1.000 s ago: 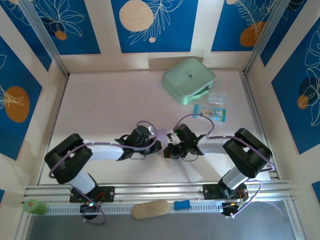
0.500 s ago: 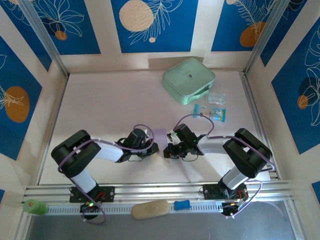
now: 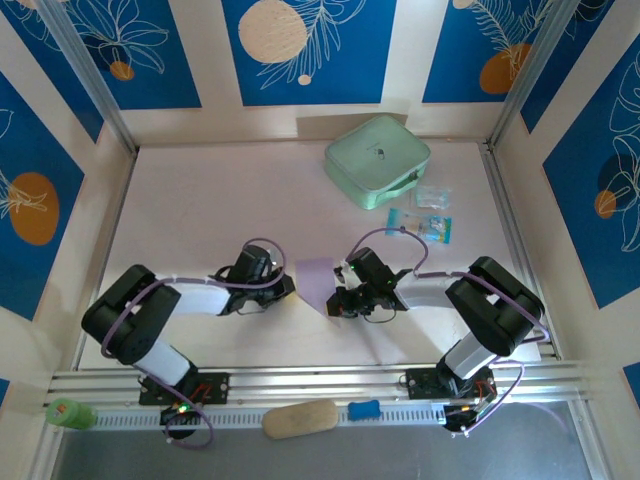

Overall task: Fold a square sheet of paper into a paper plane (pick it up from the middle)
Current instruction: Third fold the triangle at the center of the table.

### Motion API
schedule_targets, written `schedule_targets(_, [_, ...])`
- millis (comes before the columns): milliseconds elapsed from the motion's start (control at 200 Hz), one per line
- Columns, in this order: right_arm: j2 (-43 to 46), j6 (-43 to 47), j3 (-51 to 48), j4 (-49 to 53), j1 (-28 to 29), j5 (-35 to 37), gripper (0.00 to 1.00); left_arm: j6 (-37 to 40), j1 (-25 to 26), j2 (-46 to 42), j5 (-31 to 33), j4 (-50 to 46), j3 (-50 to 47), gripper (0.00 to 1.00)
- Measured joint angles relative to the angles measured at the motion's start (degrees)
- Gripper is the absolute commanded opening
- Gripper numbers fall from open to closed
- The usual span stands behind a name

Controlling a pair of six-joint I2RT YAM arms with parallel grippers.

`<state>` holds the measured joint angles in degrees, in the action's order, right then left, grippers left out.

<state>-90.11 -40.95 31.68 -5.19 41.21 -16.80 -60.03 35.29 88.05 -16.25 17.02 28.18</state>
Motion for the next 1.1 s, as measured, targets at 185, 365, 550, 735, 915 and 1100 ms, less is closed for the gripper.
schedule_targets(185, [0.00,0.00,0.02,0.02,0.00,0.00,0.00,0.68,0.26,-4.83,-0.02,-3.52,0.90,0.01])
schedule_targets(365, [0.04,0.00,0.02,0.07,0.02,0.02,0.00,1.51,2.84,-6.01,-0.31,-3.80,3.50,0.02])
schedule_targets(550, [0.59,0.00,0.02,1.20,0.00,0.31,0.00,2.54,7.26,-1.97,-1.77,-3.04,8.41,0.03])
schedule_targets(735, [0.81,0.04,0.07,1.95,0.00,0.31,0.00,3.39,8.61,4.35,-3.28,-1.05,10.95,0.03])
schedule_targets(915, [1.55,0.24,0.07,3.26,0.02,0.94,0.00,3.39,8.61,8.96,-3.67,-0.09,10.49,0.01])
schedule_targets(1100, [2.69,0.48,0.48,5.97,0.00,1.90,0.02,2.78,8.59,9.64,-3.91,4.17,7.56,0.00])
